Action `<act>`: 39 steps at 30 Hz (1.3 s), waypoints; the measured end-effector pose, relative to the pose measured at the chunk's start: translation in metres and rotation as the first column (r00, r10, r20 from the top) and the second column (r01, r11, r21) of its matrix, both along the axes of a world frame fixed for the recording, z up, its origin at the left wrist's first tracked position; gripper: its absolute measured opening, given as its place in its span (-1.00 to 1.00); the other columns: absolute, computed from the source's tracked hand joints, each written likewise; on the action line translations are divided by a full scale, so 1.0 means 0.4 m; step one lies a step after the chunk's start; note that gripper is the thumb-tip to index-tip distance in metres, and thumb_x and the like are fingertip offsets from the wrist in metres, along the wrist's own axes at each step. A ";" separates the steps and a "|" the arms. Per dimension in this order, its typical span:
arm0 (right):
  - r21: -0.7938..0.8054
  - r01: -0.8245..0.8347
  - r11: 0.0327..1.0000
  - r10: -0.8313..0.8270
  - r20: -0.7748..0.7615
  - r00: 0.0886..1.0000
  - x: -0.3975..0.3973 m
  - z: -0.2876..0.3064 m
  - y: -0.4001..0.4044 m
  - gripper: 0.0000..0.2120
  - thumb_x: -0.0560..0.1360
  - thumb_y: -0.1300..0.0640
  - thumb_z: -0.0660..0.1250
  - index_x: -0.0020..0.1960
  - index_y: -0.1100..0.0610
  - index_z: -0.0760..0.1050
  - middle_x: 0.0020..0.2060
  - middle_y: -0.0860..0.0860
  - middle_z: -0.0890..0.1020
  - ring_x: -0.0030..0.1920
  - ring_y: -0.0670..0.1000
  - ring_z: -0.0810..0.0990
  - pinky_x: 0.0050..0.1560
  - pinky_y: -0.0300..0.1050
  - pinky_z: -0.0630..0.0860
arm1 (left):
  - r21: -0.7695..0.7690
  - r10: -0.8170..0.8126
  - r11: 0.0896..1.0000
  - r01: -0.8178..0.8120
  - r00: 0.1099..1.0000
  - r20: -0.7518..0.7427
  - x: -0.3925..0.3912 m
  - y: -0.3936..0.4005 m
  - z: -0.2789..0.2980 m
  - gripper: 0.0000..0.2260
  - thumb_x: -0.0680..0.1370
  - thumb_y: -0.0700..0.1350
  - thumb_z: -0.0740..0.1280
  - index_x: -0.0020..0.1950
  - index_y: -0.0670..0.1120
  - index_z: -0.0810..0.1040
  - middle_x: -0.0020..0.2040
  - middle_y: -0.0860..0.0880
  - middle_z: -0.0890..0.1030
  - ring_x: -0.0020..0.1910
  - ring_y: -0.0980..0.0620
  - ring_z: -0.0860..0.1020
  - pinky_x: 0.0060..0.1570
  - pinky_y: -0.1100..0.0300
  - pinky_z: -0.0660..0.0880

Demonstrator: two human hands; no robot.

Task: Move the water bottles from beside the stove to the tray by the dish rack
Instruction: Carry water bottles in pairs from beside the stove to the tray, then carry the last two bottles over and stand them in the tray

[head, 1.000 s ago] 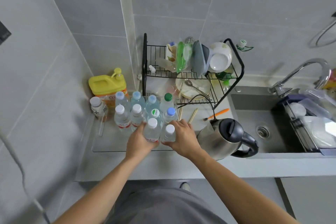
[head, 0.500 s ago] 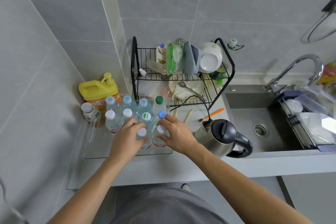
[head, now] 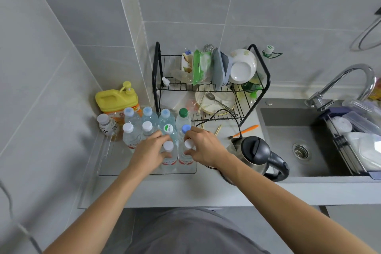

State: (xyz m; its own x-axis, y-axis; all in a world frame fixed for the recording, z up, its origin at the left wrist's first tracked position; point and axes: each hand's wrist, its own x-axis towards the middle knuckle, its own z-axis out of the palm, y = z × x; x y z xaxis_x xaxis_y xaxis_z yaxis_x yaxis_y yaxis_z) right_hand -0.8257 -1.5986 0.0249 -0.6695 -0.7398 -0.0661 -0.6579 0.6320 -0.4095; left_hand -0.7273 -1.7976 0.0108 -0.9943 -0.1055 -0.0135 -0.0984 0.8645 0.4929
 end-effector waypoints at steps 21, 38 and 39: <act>-0.048 0.056 0.997 -0.055 0.030 0.998 0.048 0.002 0.007 -0.57 0.54 -0.06 0.46 0.32 0.06 0.44 0.24 0.01 0.49 0.20 0.15 0.49 0.10 0.10 0.57 | -0.061 0.246 0.967 -0.246 0.969 -0.008 0.037 0.062 0.098 -0.57 0.48 0.16 0.48 0.30 0.09 0.53 0.07 0.06 0.59 0.09 -0.09 0.63 -0.13 -0.03 0.60; -0.249 0.702 0.667 -0.745 -0.248 0.620 0.145 0.245 0.486 -0.53 0.60 -0.22 0.25 0.40 0.01 0.47 0.38 0.00 0.46 0.44 0.13 0.35 0.40 0.11 0.41 | -0.212 -0.298 0.946 0.244 0.913 -0.278 -0.239 0.385 0.338 -0.46 0.58 0.15 0.36 0.52 0.00 0.45 0.42 -0.06 0.51 0.42 -0.14 0.39 0.33 -0.14 0.47; -0.251 0.742 0.621 -0.782 -0.251 0.570 0.172 0.248 0.534 -0.52 0.60 -0.22 0.25 0.41 0.01 0.46 0.41 0.01 0.45 0.47 0.14 0.32 0.43 0.13 0.39 | -0.213 -0.346 0.932 0.292 0.893 -0.289 -0.243 0.433 0.345 -0.46 0.57 0.15 0.35 0.53 0.00 0.44 0.42 -0.06 0.51 0.43 -0.14 0.39 0.35 -0.13 0.45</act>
State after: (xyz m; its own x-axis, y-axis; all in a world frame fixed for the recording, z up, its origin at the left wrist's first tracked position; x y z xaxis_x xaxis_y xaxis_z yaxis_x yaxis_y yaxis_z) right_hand -0.7569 -1.3852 0.1242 -0.9542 0.0668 0.2916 -0.0501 0.9252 -0.3761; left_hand -0.8245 -1.6244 0.1487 -0.9232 0.2441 0.2969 0.3337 0.8924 0.3039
